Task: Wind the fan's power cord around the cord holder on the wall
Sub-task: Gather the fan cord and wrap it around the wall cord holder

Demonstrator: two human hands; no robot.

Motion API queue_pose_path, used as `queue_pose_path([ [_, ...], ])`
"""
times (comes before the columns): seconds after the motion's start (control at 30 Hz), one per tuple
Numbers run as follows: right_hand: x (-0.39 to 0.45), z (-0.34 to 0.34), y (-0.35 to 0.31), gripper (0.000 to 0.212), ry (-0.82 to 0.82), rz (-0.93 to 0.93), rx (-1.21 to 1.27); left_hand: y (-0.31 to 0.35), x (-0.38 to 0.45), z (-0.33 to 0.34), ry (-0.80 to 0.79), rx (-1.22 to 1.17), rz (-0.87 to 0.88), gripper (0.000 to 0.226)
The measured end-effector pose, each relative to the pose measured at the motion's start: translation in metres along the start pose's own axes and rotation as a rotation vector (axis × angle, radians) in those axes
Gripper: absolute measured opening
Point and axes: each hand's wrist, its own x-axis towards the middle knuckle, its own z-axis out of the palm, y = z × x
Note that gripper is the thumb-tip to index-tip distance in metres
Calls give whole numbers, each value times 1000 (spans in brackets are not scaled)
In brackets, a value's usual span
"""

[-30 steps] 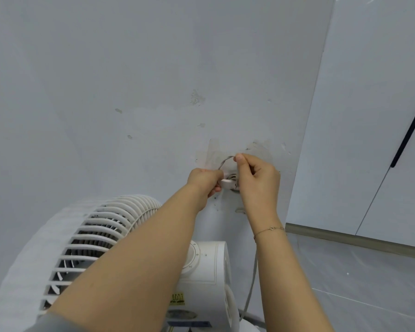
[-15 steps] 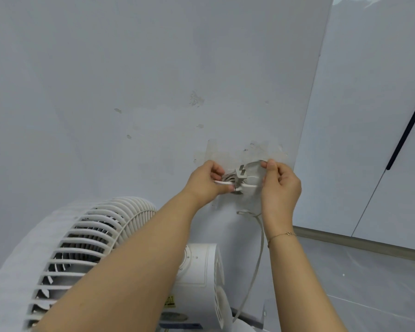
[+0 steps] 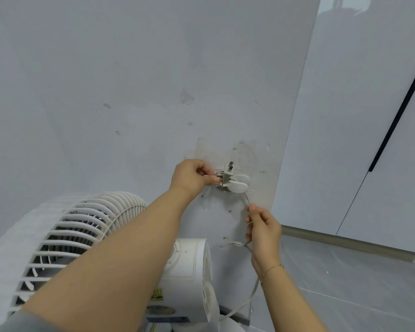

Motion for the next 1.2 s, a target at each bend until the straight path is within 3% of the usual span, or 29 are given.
queue_pose_path([
  [0.23, -15, 7, 28, 18, -156, 231, 30, -3, 2, -1, -16, 9, -25, 21],
  [0.4, -15, 23, 19, 22, -177, 163, -157, -8, 2, -4, -26, 97, -131, 37],
  [0.57, -18, 33, 14, 25, -264, 61, -244, -9, -3, -13, -310, 267, -281, 9],
  [0.77, -18, 35, 6, 20, -383, 8, -284, -6, -4, -6, -471, 236, -313, 27],
  [0.87, -18, 34, 3, 20, -416, 43, -280, -6, -2, -5, -503, 261, -314, 14],
  [1.0, -16, 30, -5, 16, -531, 164, -272, -4, -1, 2, -534, 282, -351, 32],
  [1.2, -10, 17, -5, 23, -645, 240, -524, -3, 1, 8, -455, 219, -359, 35],
])
